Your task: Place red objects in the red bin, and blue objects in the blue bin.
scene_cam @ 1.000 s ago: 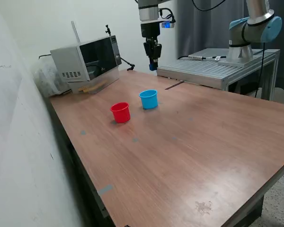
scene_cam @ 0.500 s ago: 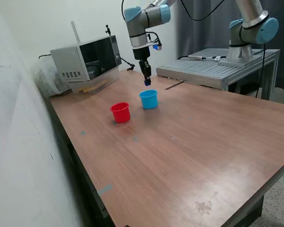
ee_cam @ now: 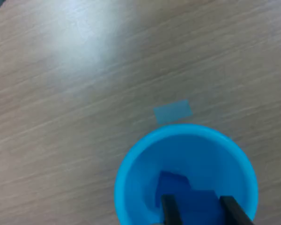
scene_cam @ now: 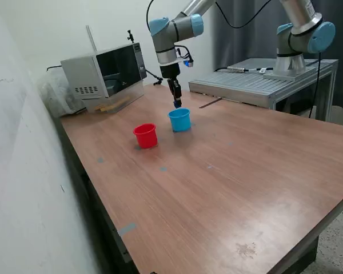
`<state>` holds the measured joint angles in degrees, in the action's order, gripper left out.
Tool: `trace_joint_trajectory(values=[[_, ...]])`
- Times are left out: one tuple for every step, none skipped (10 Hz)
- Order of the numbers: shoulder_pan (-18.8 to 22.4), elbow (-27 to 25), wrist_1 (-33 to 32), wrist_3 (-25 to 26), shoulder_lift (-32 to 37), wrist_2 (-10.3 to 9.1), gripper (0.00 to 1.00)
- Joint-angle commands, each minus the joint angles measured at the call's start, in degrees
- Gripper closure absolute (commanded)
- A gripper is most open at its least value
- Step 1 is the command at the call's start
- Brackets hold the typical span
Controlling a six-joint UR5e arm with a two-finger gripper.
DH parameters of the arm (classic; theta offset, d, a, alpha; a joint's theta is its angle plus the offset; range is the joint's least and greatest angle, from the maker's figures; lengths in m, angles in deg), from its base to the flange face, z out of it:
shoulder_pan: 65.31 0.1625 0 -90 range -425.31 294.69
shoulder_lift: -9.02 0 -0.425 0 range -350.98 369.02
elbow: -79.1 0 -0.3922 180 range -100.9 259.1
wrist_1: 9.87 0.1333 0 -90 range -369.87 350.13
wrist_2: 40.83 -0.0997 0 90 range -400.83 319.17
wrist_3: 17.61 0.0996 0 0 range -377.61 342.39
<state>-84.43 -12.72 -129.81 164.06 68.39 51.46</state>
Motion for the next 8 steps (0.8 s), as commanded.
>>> trace_joint_trajectory(values=[[-0.04, -0.73, -0.39, -0.09, -0.04, 0.0, 0.0], [-0.04, -0.73, -0.39, -0.18, -0.04, 0.0, 0.0], [-0.04, -0.73, -0.39, -0.7, -0.04, 0.0, 0.0], [-0.04, -0.73, -0.3, -1.14, 0.05, 0.0, 0.0], [0.05, -0.64, 0.05, -1.23, 0.13, 0.17, 0.0], [0.74, -0.55, 0.31, -1.32, 1.09, 0.44, 0.0], [1.1, -0.64, 4.06, -0.98, 5.8, 0.61, 0.0], [3.02, -0.29, 11.14, -0.71, 11.07, 0.61, 0.0]])
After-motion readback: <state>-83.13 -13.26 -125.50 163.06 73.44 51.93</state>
